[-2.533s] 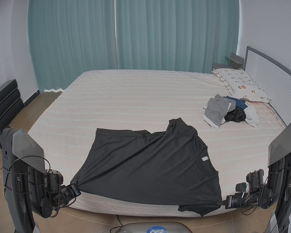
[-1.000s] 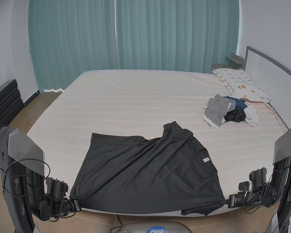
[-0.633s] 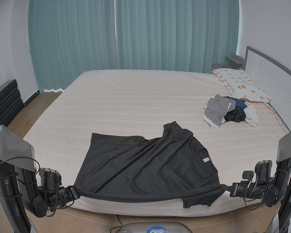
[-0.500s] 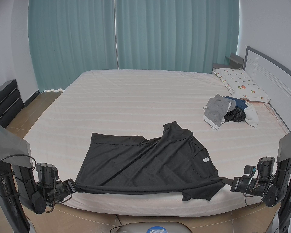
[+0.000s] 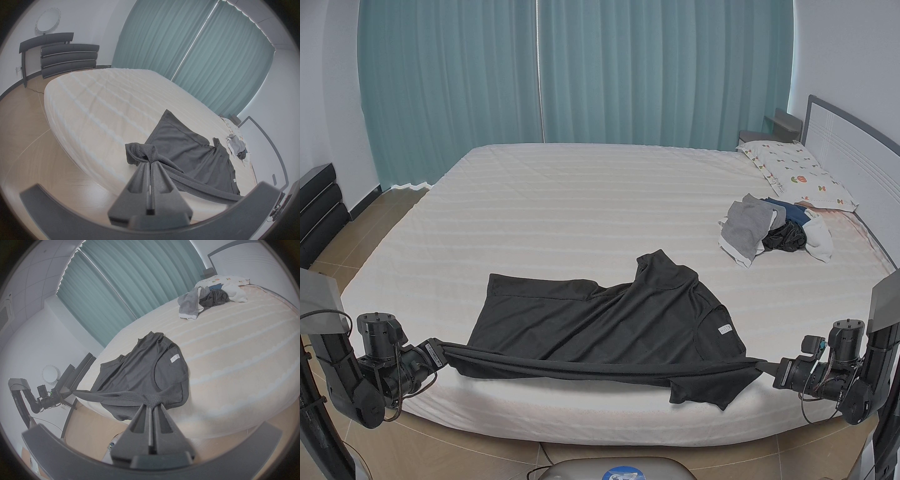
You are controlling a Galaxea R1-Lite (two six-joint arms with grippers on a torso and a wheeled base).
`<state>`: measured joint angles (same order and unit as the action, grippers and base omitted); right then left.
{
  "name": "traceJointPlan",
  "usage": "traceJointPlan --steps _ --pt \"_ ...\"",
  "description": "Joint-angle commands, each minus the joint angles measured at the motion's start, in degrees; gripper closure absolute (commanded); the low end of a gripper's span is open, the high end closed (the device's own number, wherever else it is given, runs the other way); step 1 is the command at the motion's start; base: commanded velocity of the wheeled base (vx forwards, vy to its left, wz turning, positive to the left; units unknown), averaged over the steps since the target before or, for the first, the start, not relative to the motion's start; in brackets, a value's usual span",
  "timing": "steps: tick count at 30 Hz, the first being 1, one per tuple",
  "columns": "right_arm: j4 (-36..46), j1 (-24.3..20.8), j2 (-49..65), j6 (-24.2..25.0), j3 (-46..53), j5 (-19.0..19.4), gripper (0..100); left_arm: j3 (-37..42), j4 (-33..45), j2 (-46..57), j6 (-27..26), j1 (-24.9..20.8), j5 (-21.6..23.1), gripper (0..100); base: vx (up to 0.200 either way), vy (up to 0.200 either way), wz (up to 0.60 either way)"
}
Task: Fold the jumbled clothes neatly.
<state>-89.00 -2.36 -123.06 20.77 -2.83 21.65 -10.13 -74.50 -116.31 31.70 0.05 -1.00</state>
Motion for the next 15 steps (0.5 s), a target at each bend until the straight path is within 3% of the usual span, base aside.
traceJointPlan --steps 1,8,15 --pt "-0.56 0.17 1.60 0.23 -0.42 0.06 100 0.37 1.20 2.32 -0.14 -1.37 -0.06 100 0.000 0.000 0.00" --pt "-0.47 0.34 0.46 0.32 -0.25 0.23 100 -0.15 2.95 -1.55 -0.14 -1.89 1.00 100 0.000 0.000 0.00" --pt "-0.56 1.13 -5.70 3.75 -3.24 0.06 100 -4.20 2.34 -8.67 0.56 -1.63 9.00 100 0.000 0.000 0.00"
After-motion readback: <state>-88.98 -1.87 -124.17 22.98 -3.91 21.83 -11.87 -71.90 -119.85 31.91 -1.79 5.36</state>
